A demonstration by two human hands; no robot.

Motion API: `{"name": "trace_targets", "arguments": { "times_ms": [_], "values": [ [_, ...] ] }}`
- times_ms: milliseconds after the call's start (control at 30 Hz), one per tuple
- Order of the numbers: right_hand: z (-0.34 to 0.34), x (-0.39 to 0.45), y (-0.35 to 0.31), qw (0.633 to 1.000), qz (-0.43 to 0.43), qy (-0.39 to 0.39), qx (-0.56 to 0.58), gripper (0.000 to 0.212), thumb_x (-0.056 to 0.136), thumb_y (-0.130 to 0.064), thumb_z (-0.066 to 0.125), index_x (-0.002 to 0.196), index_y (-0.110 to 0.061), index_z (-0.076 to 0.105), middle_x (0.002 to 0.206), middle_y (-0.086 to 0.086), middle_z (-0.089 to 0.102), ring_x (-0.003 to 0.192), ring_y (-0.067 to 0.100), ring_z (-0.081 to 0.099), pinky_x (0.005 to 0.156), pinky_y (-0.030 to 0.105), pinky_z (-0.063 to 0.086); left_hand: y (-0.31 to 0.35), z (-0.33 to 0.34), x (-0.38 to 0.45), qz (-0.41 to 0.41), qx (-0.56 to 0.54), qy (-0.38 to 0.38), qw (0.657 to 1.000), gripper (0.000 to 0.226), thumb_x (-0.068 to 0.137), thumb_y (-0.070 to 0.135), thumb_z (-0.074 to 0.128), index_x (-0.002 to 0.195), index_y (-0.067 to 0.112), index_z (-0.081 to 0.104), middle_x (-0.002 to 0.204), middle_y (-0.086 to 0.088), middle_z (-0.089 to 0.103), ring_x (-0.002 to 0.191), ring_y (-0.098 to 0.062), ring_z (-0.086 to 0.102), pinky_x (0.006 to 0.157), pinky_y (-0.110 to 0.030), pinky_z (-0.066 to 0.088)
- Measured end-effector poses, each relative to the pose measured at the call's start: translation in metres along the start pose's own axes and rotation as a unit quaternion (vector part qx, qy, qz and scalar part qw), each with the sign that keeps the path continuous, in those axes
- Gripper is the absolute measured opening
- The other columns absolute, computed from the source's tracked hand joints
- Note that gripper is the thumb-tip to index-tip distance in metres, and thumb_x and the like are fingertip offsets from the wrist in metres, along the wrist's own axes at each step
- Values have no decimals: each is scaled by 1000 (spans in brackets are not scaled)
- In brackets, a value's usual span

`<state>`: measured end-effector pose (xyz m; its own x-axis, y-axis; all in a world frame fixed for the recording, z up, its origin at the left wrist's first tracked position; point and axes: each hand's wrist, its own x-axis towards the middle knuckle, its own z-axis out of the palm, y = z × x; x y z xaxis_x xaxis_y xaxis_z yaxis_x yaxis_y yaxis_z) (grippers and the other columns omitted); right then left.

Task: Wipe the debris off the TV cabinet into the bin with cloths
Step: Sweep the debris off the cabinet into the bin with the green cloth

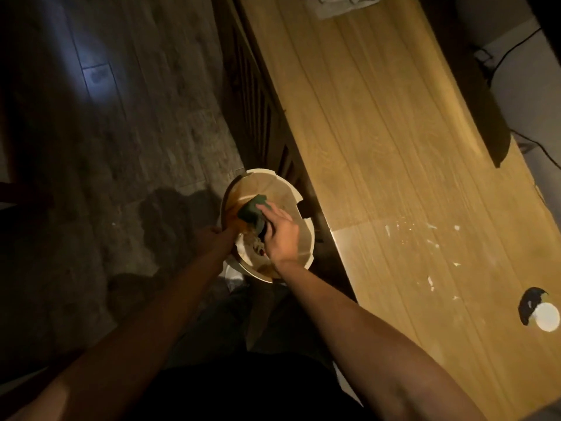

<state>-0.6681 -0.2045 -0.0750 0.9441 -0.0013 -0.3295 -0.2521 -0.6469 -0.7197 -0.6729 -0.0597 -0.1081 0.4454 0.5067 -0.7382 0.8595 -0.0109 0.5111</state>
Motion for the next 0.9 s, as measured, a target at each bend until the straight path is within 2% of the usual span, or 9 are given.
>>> {"name": "trace_targets", "arguments": {
  "times_ms": [133,233,300,467,600,667,767,833,900],
  "values": [
    [-13,0,4,1000,-5,24,-7,52,98,7,52,138,-22,65,150,4,58,142,22,48,125,32,30,-7,-5,0,-16,5,-35,999,26,76,22,82,71,12,59,67,-7,63,60,-20,64,66,-33,57],
    [-21,-2,9,999,8,52,3,54,95,11,53,137,-20,66,149,4,59,141,23,49,119,18,25,-12,-8,-3,-9,20,-43,999,22,77,23,80,78,7,67,67,-9,67,60,-20,65,57,-26,52],
    [-27,-4,12,997,16,75,8,55,94,13,54,137,-20,66,147,5,60,141,24,50,116,16,23,-13,-9,-4,-7,28,-52,998,21,78,24,81,78,7,68,66,-9,68,61,-21,66,57,-26,51],
    [-47,-7,17,994,-2,113,13,57,93,14,53,137,-20,66,148,6,59,142,23,49,116,14,21,-10,-12,-5,2,47,-61,997,20,79,24,81,78,11,66,79,-12,71,76,-29,70,67,-34,57],
    [-75,-11,12,985,-17,168,41,58,92,13,52,137,-20,66,148,5,59,138,12,47,111,-2,17,-7,-15,-14,11,66,-82,994,33,83,27,79,103,2,68,101,-22,71,93,-39,70,85,-51,59],
    [-93,-12,11,976,-16,205,69,59,91,15,52,136,-20,67,147,5,59,137,8,44,113,1,19,-5,-15,-21,16,58,-98,993,41,85,25,77,114,-1,66,109,-24,70,98,-41,69,87,-52,58],
    [-130,-8,21,958,6,271,95,61,90,15,51,135,-22,67,148,6,58,137,6,44,119,15,25,1,-13,-30,30,83,-106,990,39,88,24,75,117,0,65,115,-22,70,98,-37,68,76,-42,57],
    [-163,-3,37,948,38,304,91,58,94,11,53,137,-27,64,151,2,56,140,6,42,122,27,28,2,-10,-34,24,79,-106,991,40,90,24,72,121,1,63,119,-21,68,98,-35,66,82,-43,55],
    [-202,2,62,942,66,319,84,55,97,8,52,138,-27,63,153,0,53,145,13,43,125,35,28,-2,-4,-39,20,68,-111,991,38,92,23,70,122,1,63,112,-19,68,88,-29,64,80,-40,53]
  ]
}}
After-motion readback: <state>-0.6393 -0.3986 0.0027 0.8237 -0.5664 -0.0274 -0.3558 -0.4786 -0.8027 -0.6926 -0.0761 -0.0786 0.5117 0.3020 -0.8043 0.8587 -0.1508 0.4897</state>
